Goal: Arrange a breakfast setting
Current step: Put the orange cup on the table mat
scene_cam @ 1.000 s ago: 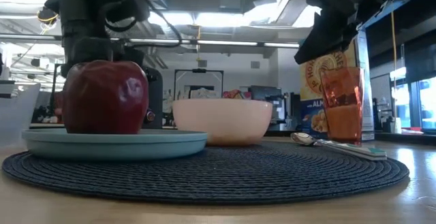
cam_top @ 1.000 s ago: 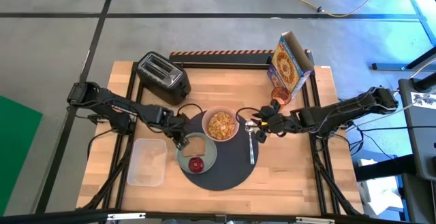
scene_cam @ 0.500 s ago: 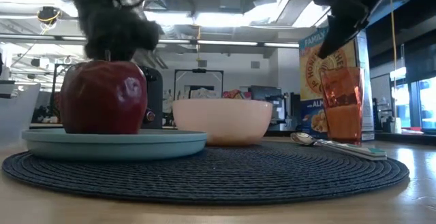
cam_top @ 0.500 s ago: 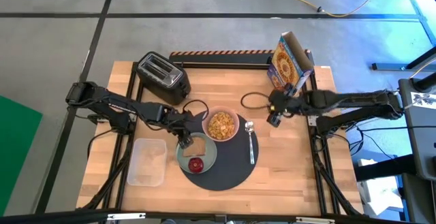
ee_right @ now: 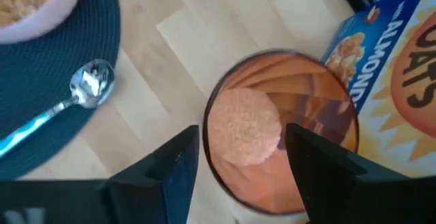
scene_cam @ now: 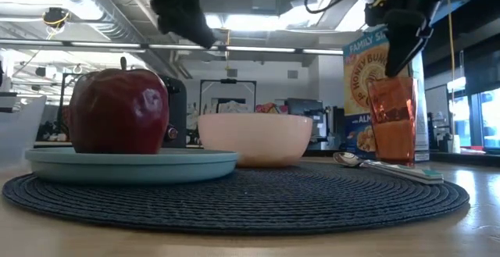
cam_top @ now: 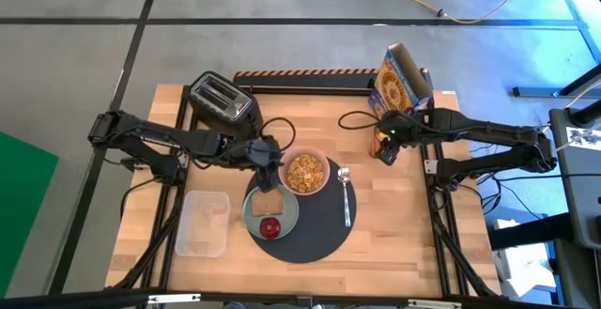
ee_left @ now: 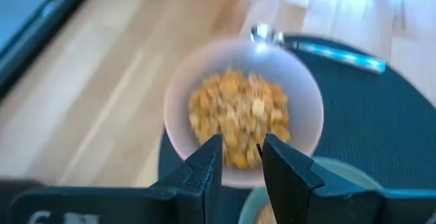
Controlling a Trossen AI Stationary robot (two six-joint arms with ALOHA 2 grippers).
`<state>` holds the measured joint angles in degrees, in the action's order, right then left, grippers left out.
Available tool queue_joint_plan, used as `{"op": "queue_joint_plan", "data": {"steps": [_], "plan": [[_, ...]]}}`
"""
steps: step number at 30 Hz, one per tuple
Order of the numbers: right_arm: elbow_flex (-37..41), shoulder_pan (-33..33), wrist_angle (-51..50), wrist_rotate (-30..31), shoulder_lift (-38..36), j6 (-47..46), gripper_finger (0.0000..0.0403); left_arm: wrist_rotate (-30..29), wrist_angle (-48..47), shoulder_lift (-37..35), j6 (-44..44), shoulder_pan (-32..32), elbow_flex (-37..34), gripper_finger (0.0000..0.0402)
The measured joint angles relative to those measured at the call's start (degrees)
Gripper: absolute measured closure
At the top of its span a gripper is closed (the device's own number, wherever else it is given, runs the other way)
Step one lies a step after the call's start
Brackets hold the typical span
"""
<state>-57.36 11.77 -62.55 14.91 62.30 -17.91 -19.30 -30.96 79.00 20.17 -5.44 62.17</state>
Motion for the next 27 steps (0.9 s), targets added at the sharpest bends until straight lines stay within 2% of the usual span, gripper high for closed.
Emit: {"op": "queue_joint_plan", "data": {"steps": [7,12,17,21,27], "plan": [[0.0,-0.1,-1.0,-3.9,0.0,0.0,0.0212,-2.8,5.5,0.1,-4.2,2.2,0.0,0.0306],[0.9,-0.1,-0.5,-3.8,0.0,0.2,0.0225,-7.1,7.9,0.5,-4.6,2.7,-0.1,0.0306],[4.3,-0.1,0.3,-3.5,0.2,0.9,0.0249,-6.4,16.0,0.5,-10.7,2.6,-2.2,0.0301],[5.2,-0.1,1.6,-3.4,0.2,1.9,0.0288,-3.7,20.7,0.9,-16.1,2.8,-2.2,0.0289],[5.0,-0.1,2.9,-4.1,0.1,6.8,0.0384,1.8,30.4,4.4,-28.0,3.2,-2.2,0.0266]]}}
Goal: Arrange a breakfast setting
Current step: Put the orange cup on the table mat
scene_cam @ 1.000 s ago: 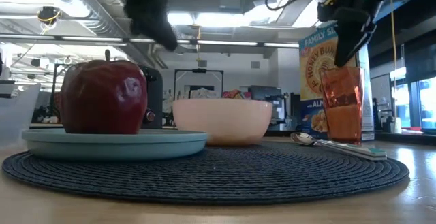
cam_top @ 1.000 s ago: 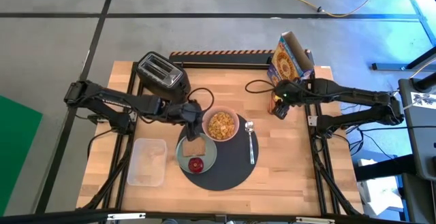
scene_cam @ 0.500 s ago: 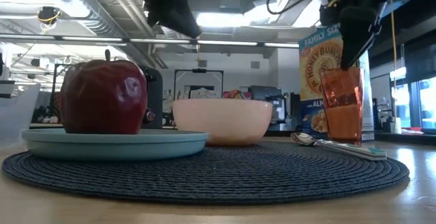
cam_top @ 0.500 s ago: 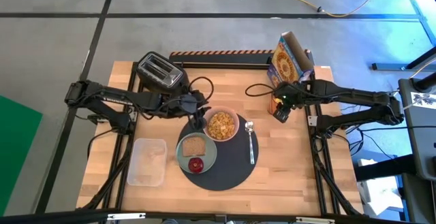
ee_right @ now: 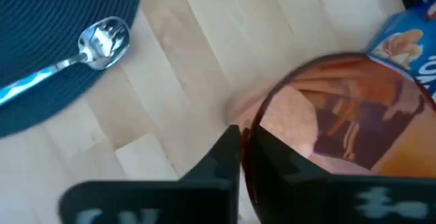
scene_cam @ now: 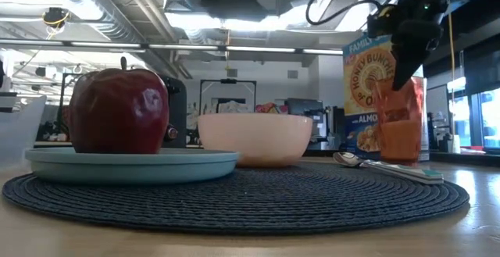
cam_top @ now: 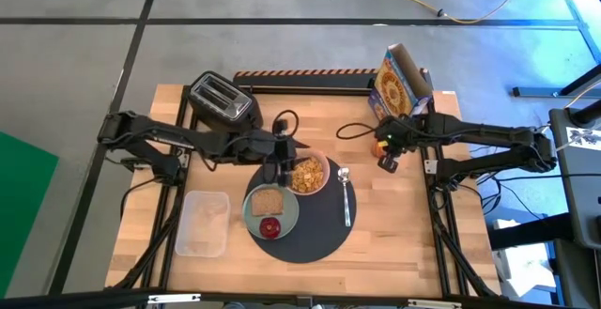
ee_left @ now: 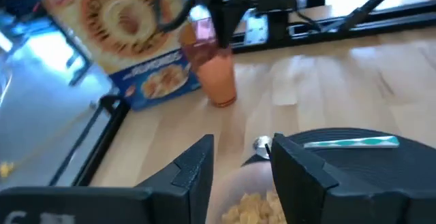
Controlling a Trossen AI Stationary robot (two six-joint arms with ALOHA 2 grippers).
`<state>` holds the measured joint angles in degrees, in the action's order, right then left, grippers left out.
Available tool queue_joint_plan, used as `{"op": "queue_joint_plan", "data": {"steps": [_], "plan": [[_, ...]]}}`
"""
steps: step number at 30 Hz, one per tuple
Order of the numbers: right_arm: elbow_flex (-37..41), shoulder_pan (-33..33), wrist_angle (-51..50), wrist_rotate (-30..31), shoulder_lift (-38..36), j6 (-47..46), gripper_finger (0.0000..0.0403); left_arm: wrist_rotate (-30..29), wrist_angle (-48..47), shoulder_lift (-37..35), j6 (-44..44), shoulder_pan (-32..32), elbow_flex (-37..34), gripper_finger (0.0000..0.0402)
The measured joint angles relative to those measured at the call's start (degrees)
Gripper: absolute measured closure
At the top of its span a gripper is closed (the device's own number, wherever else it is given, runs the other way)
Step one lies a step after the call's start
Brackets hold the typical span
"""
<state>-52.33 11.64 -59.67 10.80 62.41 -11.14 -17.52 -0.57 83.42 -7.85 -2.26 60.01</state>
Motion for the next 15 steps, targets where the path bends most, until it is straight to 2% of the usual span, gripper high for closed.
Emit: {"op": "queue_joint_plan", "data": {"steps": [2,6,11,15], "plan": [[-0.3,0.0,-0.4,-0.5,0.0,2.0,0.0394,1.3,3.6,2.2,-2.9,0.5,0.0,0.0259],[-2.0,0.0,-1.3,-0.8,0.0,7.1,0.0383,2.9,11.5,6.2,-7.0,2.1,-0.1,0.0249],[-4.9,-1.3,-2.6,-5.5,0.0,15.9,0.0397,8.2,16.7,9.3,-7.8,3.6,-0.1,0.0247],[-7.6,-4.4,-1.2,-5.8,0.0,17.7,0.0396,4.9,15.2,9.2,-7.8,3.8,-0.1,0.0246]]}}
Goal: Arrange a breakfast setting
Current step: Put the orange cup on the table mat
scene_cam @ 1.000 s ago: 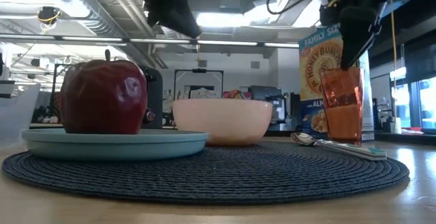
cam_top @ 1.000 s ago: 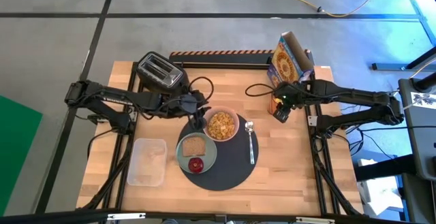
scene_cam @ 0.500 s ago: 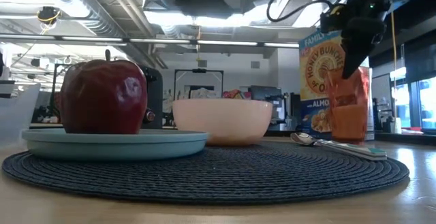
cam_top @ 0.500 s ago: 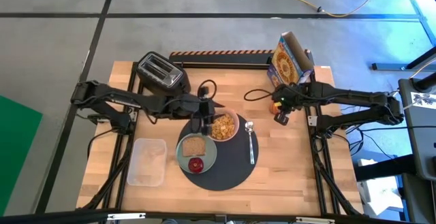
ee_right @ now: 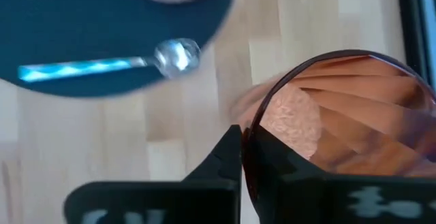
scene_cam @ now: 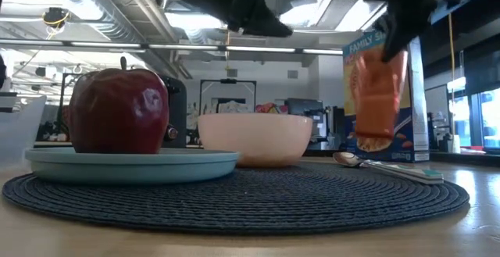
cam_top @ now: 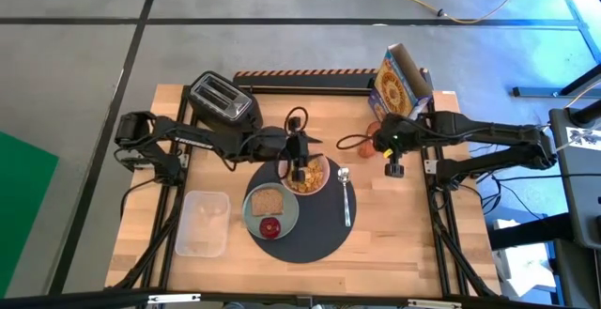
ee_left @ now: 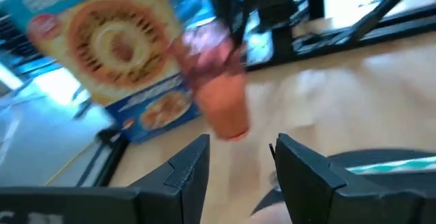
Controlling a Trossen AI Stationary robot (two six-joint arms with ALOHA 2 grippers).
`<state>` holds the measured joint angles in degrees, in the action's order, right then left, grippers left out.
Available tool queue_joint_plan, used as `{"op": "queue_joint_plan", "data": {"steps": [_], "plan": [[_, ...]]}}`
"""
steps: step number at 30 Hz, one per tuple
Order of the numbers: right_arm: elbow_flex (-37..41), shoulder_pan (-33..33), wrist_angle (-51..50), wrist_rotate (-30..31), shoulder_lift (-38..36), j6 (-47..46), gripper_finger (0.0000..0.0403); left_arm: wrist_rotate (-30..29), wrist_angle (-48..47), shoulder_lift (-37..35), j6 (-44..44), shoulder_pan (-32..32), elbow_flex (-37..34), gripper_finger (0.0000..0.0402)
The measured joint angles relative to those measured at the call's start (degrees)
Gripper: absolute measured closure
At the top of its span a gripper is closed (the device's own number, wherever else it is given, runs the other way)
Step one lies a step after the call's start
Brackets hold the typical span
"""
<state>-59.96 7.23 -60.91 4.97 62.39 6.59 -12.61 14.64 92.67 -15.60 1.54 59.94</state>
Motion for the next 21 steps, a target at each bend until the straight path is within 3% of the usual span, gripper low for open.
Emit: {"op": "queue_joint_plan", "data": {"steps": [4,7,16,21], "plan": [[-2.1,-3.1,2.3,0.9,0.0,-0.4,0.0398,-9.8,-7.8,-0.9,3.0,-0.4,0.0,0.0246],[-2.6,-5.1,1.7,3.3,0.0,-2.2,0.0399,-15.9,-18.4,-3.2,9.9,-0.8,0.0,0.0246],[-2.6,-9.0,2.9,7.7,0.0,-4.9,0.04,-14.2,-41.9,0.2,31.0,4.9,0.0,0.0246],[-2.6,-9.3,2.8,7.4,0.0,-5.9,0.04,-13.4,-45.6,2.8,34.9,5.7,0.0,0.0246]]}}
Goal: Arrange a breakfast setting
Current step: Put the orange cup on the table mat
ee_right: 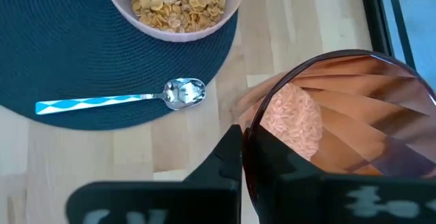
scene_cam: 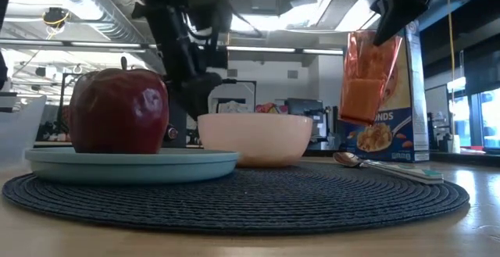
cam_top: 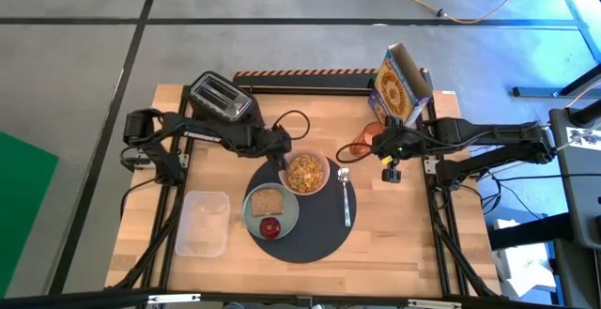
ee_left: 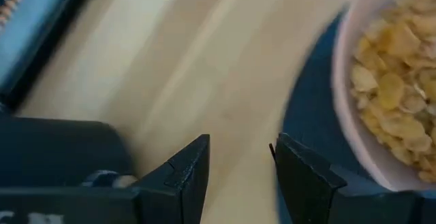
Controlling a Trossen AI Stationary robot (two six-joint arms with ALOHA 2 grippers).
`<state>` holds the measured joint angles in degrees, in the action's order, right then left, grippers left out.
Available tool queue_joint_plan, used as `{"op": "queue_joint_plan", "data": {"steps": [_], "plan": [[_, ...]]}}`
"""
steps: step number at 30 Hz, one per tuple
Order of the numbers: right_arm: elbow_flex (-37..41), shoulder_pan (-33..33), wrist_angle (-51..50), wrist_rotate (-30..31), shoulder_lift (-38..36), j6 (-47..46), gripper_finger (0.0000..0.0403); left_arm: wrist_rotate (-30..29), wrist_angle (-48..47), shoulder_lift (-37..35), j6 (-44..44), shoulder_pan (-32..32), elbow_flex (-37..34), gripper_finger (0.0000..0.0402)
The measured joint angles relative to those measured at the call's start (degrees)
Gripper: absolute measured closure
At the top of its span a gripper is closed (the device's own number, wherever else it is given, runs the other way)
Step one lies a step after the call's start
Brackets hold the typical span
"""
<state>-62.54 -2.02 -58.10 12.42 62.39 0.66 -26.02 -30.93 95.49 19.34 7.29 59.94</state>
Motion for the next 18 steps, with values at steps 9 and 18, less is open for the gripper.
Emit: {"op": "queue_joint_plan", "data": {"steps": [9,18], "plan": [[0.0,0.2,0.1,0.5,0.0,0.0,0.04,11.2,7.8,3.6,-4.5,-1.8,0.0,0.0246],[0.0,0.2,0.1,0.5,0.0,-0.2,0.0401,15.8,13.9,3.8,-7.5,-5.8,0.0,0.0247]]}}
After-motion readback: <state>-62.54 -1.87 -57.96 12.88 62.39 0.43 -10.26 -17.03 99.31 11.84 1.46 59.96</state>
